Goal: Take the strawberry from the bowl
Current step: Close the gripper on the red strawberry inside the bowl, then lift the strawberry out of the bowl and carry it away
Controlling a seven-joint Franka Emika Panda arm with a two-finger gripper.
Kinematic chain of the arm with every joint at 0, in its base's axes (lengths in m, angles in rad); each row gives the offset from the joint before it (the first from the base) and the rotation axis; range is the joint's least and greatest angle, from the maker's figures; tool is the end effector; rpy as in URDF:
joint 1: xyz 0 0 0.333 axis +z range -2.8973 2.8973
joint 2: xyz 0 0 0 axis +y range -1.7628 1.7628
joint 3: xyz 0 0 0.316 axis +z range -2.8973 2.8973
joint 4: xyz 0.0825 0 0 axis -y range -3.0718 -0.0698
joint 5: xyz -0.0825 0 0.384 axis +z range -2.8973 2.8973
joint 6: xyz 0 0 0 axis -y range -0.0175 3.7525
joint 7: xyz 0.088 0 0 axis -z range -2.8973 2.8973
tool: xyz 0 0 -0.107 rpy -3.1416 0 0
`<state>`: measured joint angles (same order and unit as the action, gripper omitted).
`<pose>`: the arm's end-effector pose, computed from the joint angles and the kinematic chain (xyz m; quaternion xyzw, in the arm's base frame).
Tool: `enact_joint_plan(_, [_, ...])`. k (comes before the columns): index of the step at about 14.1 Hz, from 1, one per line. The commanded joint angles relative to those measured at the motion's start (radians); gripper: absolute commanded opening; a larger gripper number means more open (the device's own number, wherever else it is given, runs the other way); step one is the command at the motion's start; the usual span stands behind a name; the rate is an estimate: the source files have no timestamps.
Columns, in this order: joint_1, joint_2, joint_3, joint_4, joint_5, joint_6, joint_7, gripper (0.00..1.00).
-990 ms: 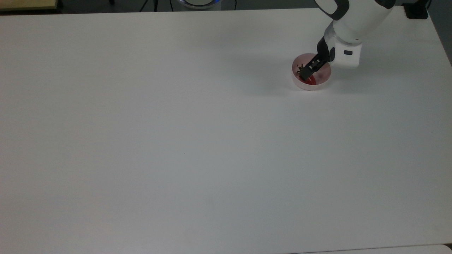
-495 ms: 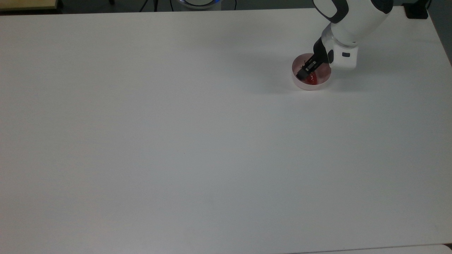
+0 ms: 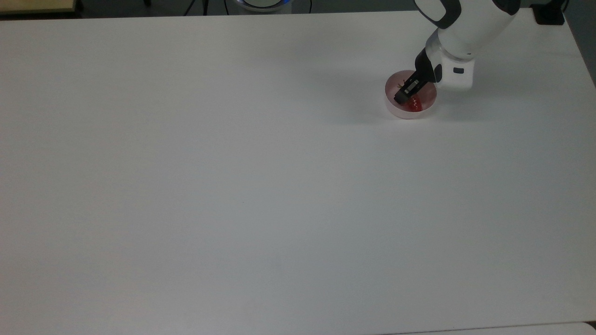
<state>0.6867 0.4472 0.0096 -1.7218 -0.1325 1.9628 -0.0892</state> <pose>0.4964 0.4031 0.3119 0.9051 0.4087 -0.0812 0.0843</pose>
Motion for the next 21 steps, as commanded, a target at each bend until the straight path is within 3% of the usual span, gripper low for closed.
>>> enact_joint_plan(1, [-0.001, -0.034, 0.000, 0.019, 0.005, -0.002, 0.008, 0.34])
enact_joint_plan(5, [-0.044, -0.138, 0.009, 0.054, 0.039, -0.111, 0.083, 0.35])
enact_joint_plan(8, [-0.266, -0.247, 0.110, 0.025, 0.068, -0.232, 0.101, 0.35])
enact_joint_plan(14, [-0.510, -0.367, 0.112, -0.175, 0.067, -0.252, -0.007, 0.36])
enact_joint_plan(17, [-0.549, -0.367, 0.102, -0.248, 0.057, -0.219, -0.014, 0.36])
enact_joint_plan(19, [-0.570, -0.361, 0.098, -0.333, 0.048, -0.110, -0.012, 0.36])
enact_joint_plan(21, [-0.578, -0.338, 0.093, -0.352, 0.045, -0.056, -0.003, 0.37])
